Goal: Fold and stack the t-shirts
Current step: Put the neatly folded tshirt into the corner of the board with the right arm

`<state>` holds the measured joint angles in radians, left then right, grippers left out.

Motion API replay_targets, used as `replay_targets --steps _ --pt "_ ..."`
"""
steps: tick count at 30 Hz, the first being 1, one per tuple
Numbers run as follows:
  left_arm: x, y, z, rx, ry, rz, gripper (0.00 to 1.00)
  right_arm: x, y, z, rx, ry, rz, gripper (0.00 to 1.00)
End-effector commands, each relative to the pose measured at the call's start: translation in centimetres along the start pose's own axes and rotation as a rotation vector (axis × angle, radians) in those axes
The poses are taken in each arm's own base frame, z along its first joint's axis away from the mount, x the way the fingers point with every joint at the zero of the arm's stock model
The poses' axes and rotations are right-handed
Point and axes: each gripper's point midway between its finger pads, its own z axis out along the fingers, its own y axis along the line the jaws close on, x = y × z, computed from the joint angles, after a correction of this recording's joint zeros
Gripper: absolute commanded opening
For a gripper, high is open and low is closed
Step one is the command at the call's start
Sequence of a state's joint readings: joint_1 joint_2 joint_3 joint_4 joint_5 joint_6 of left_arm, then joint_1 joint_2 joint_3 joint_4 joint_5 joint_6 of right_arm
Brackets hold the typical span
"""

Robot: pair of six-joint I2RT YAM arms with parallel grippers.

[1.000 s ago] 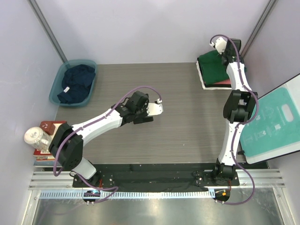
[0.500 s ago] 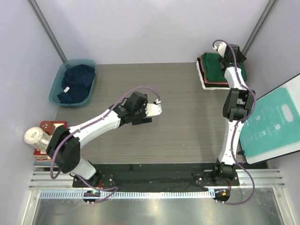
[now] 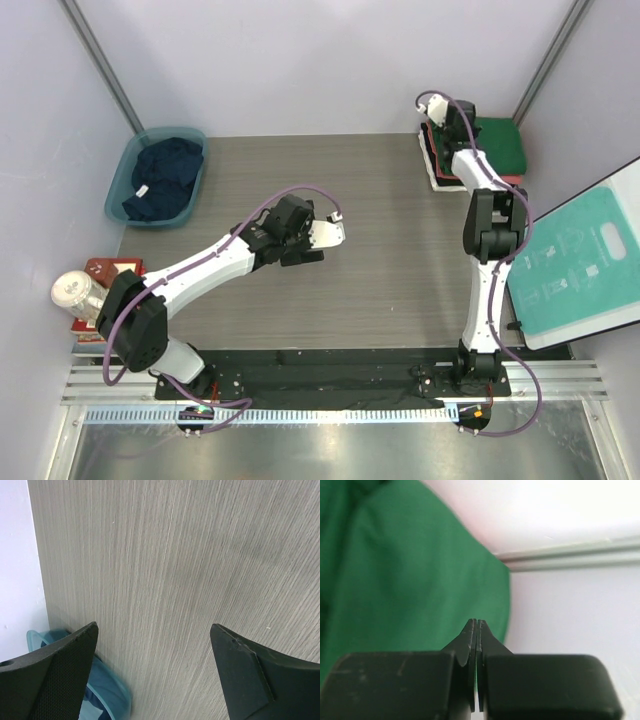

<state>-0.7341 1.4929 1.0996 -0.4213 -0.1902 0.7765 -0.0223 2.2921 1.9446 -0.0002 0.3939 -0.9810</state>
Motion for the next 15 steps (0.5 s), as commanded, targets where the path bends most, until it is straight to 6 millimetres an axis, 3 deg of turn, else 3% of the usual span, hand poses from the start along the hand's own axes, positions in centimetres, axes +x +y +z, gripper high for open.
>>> replay_targets --steps 1,4,9,13,14,15 --pt "-1.6 1.7 -1.4 -0.035 -0.046 0.022 0.93 1.5 3.2 3.1 -0.006 0.021 -0.039 0.01" --pt "-1.8 2.1 -1.5 -0.042 -0.038 0.022 0.92 2.1 5.6 3.3 -0.047 0.032 -0.038 0.01" --pt "-1.9 2.3 -2.0 -0.048 -0.041 0.031 0.92 1.9 5.8 2.4 -0.071 0.023 0.013 0.01" --pt "-2.3 4.4 -2.5 -0.149 -0.05 -0.037 0.94 -0.1 1.8 0.3 -0.006 -0.021 0.106 0.01" --pt "-2.7 5.1 -3.0 -0.175 -0.073 -0.062 0.98 -1.3 -0.9 -1.1 0.03 -0.05 0.15 0.03" --pt "-3.2 6.2 -3.4 -0.218 -0.101 -0.087 1.0 -1.9 -2.3 -2.2 0.046 -0.065 0.19 0.06"
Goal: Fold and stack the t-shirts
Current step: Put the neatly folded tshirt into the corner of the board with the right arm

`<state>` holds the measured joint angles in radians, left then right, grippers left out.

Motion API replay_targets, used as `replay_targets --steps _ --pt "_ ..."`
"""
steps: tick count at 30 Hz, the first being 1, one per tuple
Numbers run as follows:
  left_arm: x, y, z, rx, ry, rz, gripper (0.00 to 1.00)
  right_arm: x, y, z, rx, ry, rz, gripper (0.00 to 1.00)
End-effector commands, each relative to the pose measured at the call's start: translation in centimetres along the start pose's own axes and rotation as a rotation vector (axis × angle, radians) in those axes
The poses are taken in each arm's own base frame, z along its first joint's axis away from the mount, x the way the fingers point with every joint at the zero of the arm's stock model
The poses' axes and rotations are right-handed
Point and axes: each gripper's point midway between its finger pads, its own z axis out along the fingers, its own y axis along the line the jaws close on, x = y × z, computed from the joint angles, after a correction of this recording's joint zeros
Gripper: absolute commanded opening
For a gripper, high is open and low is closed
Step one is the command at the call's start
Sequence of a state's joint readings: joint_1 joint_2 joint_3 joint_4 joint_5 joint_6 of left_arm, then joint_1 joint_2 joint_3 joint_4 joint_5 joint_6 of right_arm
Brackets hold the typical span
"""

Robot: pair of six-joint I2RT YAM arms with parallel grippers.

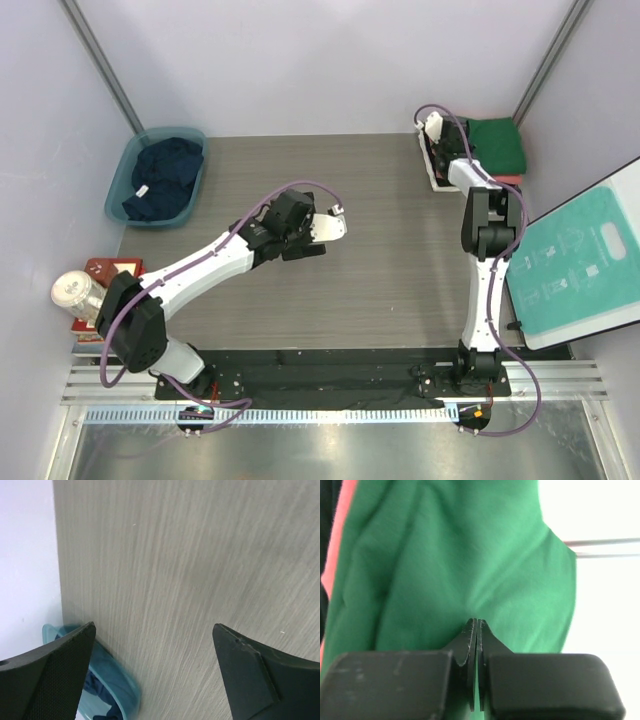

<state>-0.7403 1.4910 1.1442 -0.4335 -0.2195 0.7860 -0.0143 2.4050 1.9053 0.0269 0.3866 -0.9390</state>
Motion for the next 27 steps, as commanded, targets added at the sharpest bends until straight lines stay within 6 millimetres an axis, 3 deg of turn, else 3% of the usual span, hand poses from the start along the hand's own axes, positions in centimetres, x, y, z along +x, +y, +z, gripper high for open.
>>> replay_targets --steps 1,2,3,4,5,6,7,8,9,10,13,16,17,18,19,20,22,25,27 --pt "-2.5 5.5 -2.9 -0.211 -0.106 -0.111 1.0 -5.2 -10.3 -7.1 0.149 -0.152 0.257 0.15" --pt "-2.8 6.4 -3.5 -0.244 -0.128 -0.133 1.0 -6.1 -13.2 -9.9 0.175 -0.183 0.305 0.22" --pt "-3.2 7.6 -3.9 -0.285 -0.151 -0.151 1.0 -6.4 -13.9 -11.2 0.16 -0.194 0.335 0.32" --pt "-3.8 8.8 -4.6 -0.32 -0.168 -0.167 1.0 -6.8 -14.7 -12.7 0.153 -0.211 0.408 0.61" --pt "-4.0 9.6 -5.0 -0.345 -0.169 -0.183 1.0 -7.1 -16.5 -15.8 0.141 -0.224 0.437 0.79" --pt "-4.2 10.4 -5.4 -0.367 -0.18 -0.225 1.0 -7.2 -16.8 -17.1 0.117 -0.235 0.459 0.99" --pt "-4.9 11.9 -6.4 -0.409 -0.201 -0.27 1.0 -7.3 -17.3 -18.8 0.1 -0.249 0.485 1.0" --pt "-4.6 13.1 -7.0 -0.455 -0.185 -0.317 1.0 -6.5 -16.5 -20.1 0.049 -0.216 0.506 1.0" --pt "-4.6 13.5 -7.3 -0.469 -0.201 -0.399 1.0 -6.2 -17.6 -22.9 0.041 -0.234 0.538 1.0" --pt "-4.8 14.4 -8.2 -0.496 -0.217 -0.452 1.0 -6.5 -16.7 -24.1 -0.024 -0.258 0.552 1.0" --pt "-3.1 15.3 -9.9 -0.496 -0.238 -0.664 1.0 -5.3 -13.3 -29.2 -0.193 -0.294 0.612 1.0" --pt "1.1 16.5 -11.3 -0.537 -0.223 -0.933 1.0 -3.1 -11.2 -33.6 -0.237 -0.341 0.679 1.0" --pt "3.4 16.4 -11.3 -0.524 -0.169 -0.97 1.0 -2.2 -11.0 -34.3 -0.215 -0.338 0.714 1.0" --pt "3.5 16.2 -11.5 -0.489 -0.181 -0.982 1.0 -0.3 -8.8 -33.9 -0.218 -0.278 0.786 1.0" --pt "4.2 16.0 -11.5 -0.489 -0.163 -0.993 1.0 1.1 -10.3 -35.6 -0.124 -0.289 0.835 1.0" --pt "5.2 15.6 -11.6 -0.49 -0.139 -1.008 1.0 2.1 -9.4 -35.4 -0.11 -0.27 0.859 1.0" --pt "5.7 14.9 -12.0 -0.476 -0.153 -1.018 1.0 3.0 -9.2 -36.0 -0.093 -0.248 0.904 1.0" --pt "5.5 14.1 -12.6 -0.457 -0.193 -0.995 1.0 4.3 -8.9 -35.3 -0.059 -0.165 0.952 1.0" --pt "5.4 14.2 -12.8 -0.464 -0.202 -0.997 1.0 4.8 -9.7 -35.0 -0.002 -0.133 0.972 1.0"
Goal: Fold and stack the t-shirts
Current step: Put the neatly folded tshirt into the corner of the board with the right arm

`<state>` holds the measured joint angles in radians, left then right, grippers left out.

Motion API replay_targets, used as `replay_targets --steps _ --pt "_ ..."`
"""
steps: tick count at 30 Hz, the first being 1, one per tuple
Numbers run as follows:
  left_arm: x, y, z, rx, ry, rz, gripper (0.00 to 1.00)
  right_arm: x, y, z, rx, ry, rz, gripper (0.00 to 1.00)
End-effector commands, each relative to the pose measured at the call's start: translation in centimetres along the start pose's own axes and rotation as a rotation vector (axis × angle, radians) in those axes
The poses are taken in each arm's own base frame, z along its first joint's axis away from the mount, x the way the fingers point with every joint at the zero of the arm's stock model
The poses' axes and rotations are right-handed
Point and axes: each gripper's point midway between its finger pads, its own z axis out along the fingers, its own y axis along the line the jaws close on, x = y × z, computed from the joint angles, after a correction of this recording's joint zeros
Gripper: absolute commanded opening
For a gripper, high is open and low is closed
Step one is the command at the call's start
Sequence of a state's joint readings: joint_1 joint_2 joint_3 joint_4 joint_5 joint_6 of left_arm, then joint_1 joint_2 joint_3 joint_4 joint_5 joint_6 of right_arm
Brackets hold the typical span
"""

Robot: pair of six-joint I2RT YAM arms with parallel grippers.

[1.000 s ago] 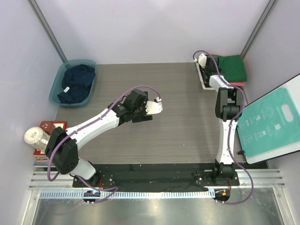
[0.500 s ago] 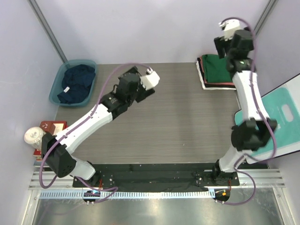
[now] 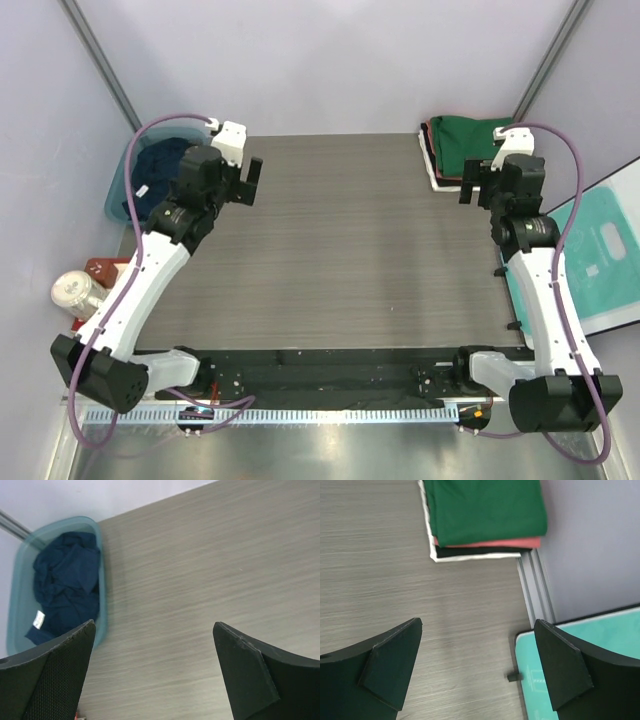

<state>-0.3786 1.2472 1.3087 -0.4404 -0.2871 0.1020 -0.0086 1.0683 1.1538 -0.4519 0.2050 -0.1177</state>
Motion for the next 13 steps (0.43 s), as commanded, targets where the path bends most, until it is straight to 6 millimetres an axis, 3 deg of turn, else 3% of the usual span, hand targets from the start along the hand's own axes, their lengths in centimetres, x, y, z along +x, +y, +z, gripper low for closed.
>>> replay_targets --steps 1,13 --pt "-0.6 -0.5 -1.4 0.039 -0.041 -0.055 1.0 -0.8 -2.0 0.3 0.146 -0.006 0.117 1.0" --pt "0.2 0.2 -2.5 0.016 -0.04 -0.076 1.0 -2.2 -2.2 0.6 0.147 -0.027 0.11 1.0"
